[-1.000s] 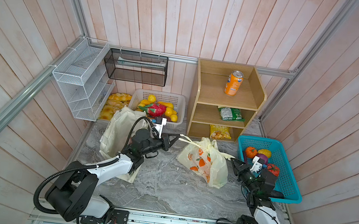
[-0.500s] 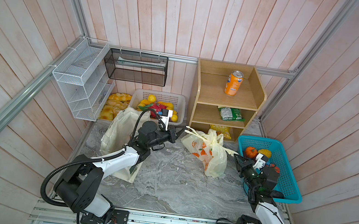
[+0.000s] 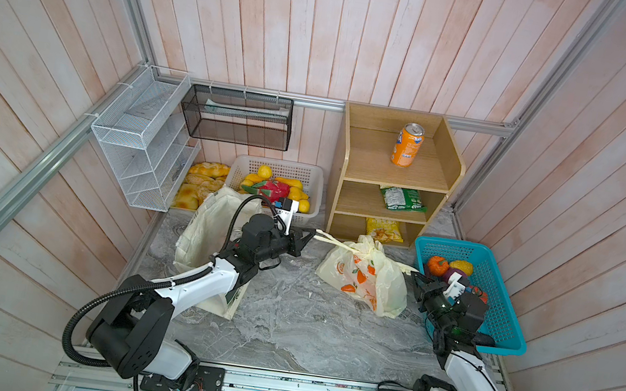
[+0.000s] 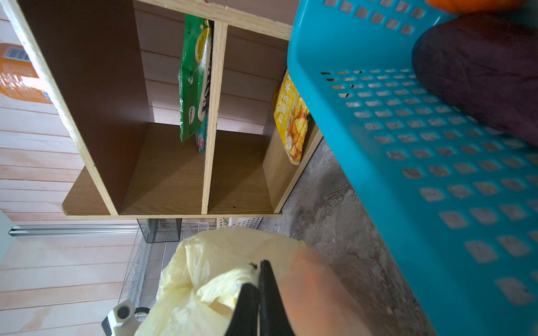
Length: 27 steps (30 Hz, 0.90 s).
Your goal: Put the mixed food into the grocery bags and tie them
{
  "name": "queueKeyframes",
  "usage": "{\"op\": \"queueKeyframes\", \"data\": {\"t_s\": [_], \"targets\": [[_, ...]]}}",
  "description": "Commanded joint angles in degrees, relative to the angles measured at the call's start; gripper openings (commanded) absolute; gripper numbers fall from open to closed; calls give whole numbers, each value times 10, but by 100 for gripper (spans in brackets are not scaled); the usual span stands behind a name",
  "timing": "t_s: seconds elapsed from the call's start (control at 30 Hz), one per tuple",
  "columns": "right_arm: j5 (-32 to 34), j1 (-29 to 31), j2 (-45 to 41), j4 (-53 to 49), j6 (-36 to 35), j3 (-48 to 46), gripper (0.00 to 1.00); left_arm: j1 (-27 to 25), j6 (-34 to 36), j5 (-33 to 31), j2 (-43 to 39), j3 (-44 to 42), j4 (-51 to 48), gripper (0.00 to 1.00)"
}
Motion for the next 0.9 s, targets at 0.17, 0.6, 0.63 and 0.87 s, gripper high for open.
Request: {"op": "queueKeyframes", "data": {"t_s": [0.17, 0.6, 0.63, 0.87], "targets": [[63, -55, -2, -24, -13, -23, 0, 33, 21, -58, -27, -11, 5, 0], [1, -92, 14, -10, -43, -25, 0, 37, 27, -22, -18, -10, 23, 0], [-10, -89, 13, -17, -56, -17, 0, 37, 29, -14, -15, -6, 25, 0], [-15, -42, -27, -142, -158, 54, 0, 29, 33, 34, 4, 21, 36, 0]]}}
